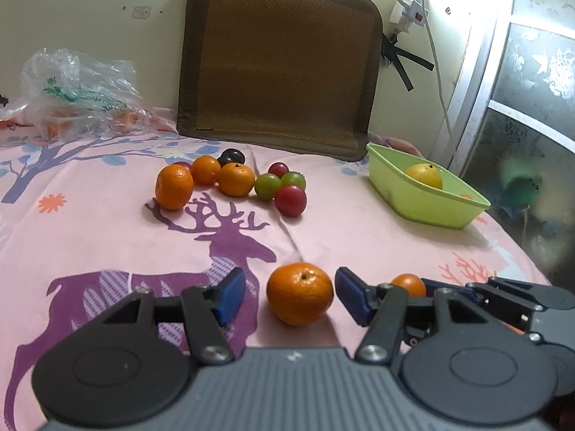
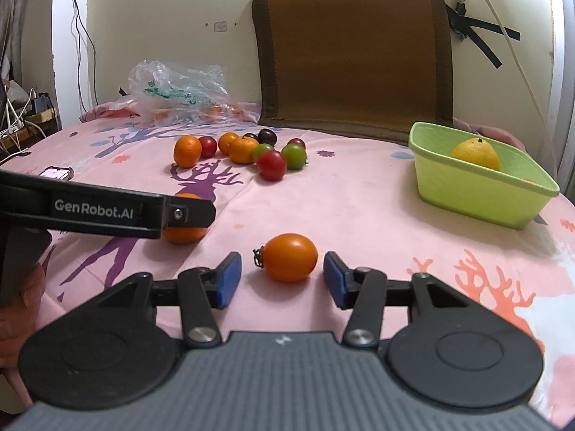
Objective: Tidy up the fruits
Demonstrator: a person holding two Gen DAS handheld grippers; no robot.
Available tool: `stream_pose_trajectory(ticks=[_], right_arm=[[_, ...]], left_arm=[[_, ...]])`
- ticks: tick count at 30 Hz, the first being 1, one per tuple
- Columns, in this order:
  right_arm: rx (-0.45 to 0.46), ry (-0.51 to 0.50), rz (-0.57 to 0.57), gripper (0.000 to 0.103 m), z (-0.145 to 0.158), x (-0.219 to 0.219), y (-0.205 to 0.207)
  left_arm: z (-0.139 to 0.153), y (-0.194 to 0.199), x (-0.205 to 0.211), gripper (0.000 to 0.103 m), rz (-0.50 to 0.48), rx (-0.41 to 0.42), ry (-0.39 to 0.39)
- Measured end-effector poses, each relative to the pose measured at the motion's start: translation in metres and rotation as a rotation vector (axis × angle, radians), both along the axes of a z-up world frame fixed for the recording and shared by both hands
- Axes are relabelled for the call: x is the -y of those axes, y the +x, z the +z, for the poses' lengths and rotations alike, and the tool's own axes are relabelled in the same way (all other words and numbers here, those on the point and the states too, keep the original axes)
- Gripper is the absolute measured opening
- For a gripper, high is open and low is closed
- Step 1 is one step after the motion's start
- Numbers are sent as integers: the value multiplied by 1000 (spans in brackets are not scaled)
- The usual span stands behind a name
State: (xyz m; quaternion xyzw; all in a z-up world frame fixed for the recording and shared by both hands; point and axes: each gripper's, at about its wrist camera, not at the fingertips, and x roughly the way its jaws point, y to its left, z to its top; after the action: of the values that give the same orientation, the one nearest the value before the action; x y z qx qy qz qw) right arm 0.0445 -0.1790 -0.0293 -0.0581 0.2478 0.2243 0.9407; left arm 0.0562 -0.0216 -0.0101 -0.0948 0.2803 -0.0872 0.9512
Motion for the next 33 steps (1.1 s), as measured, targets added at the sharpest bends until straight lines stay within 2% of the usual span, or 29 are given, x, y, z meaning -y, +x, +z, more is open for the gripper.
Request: stream_pose_trajectory(ticks=[9,28,33], right_arm=[[3,-6,-2,54,0,0,-1],[6,-15,-8,56,0,-1,-2],[7,-15,-11,57,-1,-1,-2]], left_arm=[[-1,2,16,59,-3,-7,129],[-1,2,15,59,-10,-8,145],[0,1,14,65,-4,-10,135]])
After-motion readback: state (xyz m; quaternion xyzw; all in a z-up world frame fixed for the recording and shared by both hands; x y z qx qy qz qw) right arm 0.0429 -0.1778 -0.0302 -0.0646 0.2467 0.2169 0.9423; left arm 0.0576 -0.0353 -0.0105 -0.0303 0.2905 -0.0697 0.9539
